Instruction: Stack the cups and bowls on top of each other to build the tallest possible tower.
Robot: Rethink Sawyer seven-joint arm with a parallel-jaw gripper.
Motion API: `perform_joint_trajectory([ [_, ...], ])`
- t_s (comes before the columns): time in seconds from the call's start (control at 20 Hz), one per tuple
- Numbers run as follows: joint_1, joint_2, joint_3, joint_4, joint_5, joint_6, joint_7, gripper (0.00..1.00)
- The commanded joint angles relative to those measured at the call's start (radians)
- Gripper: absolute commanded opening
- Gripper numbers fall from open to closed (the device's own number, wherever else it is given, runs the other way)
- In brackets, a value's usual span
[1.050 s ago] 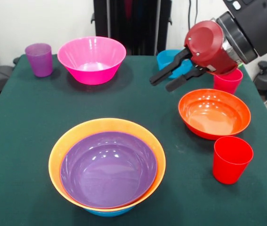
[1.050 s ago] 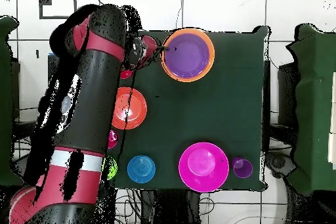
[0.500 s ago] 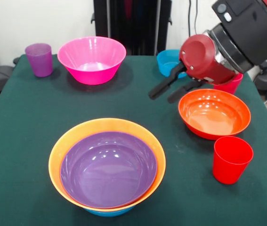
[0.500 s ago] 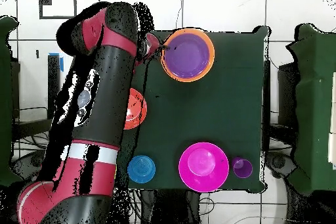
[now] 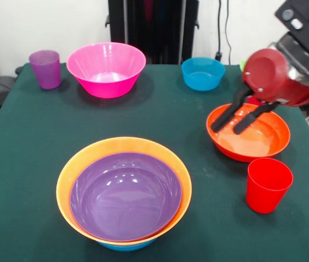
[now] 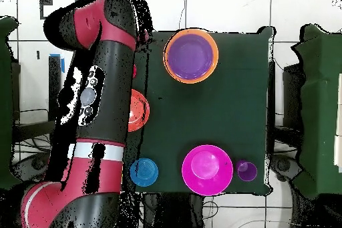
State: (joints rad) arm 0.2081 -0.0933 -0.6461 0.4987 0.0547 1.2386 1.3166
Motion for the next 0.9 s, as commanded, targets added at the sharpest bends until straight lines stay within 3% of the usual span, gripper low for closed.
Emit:
perform_joint_trajectory([
  [0.05, -0.007, 0.020, 0.151, -0.074, 0.077, 0.122, 0.008, 1.00],
  [0.4, -0.004, 0.041, 0.142, -0.127, 0.140, 0.171, 0.043, 1.00],
  [0.9, -0.021, 0.088, 0.156, -0.172, 0.221, 0.132, 0.054, 1.00],
])
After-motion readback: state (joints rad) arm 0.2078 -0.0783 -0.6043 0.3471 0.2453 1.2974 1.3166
